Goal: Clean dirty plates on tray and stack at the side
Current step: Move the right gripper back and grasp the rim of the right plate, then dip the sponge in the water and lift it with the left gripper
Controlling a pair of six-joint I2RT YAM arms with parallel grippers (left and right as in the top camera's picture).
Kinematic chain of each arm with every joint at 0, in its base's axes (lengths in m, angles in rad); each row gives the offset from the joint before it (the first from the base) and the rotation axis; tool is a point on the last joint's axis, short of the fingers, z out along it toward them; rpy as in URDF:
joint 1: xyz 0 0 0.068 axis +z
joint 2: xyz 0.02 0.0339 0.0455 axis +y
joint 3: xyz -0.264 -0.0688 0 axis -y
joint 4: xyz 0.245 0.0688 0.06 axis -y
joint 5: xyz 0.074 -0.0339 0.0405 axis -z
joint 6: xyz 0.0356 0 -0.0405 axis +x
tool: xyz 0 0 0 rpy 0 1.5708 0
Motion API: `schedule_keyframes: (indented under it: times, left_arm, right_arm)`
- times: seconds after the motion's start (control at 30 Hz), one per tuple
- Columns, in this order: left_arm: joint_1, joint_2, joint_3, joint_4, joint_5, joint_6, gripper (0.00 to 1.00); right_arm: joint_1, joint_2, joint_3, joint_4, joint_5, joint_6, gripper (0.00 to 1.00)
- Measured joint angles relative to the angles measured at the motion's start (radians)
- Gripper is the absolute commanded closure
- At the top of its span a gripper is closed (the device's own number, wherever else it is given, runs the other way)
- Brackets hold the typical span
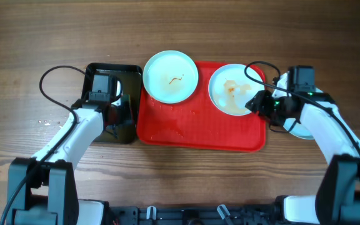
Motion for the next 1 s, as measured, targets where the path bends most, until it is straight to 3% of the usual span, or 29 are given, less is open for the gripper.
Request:
schedule_keyframes:
  times: [0.13, 0.4, 0.6, 0.8, 1.0]
  left_arm:
    - [0.0, 0.0, 0.0, 0.0, 0.0, 0.0, 0.54]
    - [0.0, 0.0, 0.0, 0.0, 0.0, 0.0, 0.54]
    - [0.0, 0.0, 0.0, 0.0, 0.0, 0.0, 0.53]
    - [0.0, -0.003, 0.0, 0.018, 0.0, -0.001, 0.49]
    - [0.0, -0.123, -0.006, 0.167, 0.0, -0.004, 0.48]
  right_arm:
    - [0.016, 0.087, -0.002, 0.05, 0.028, 0.087, 0.57]
    - [0.016, 0.141, -0.002, 0.04, 0.04, 0.132, 0.94]
    - [0.039, 0.142, -0.005, 0.021, 0.034, 0.121, 0.96]
    - [0.068, 0.142, -0.005, 0.011, 0.034, 0.013, 0.96]
    - [0.069, 0.142, -0.005, 0.011, 0.034, -0.008, 0.96]
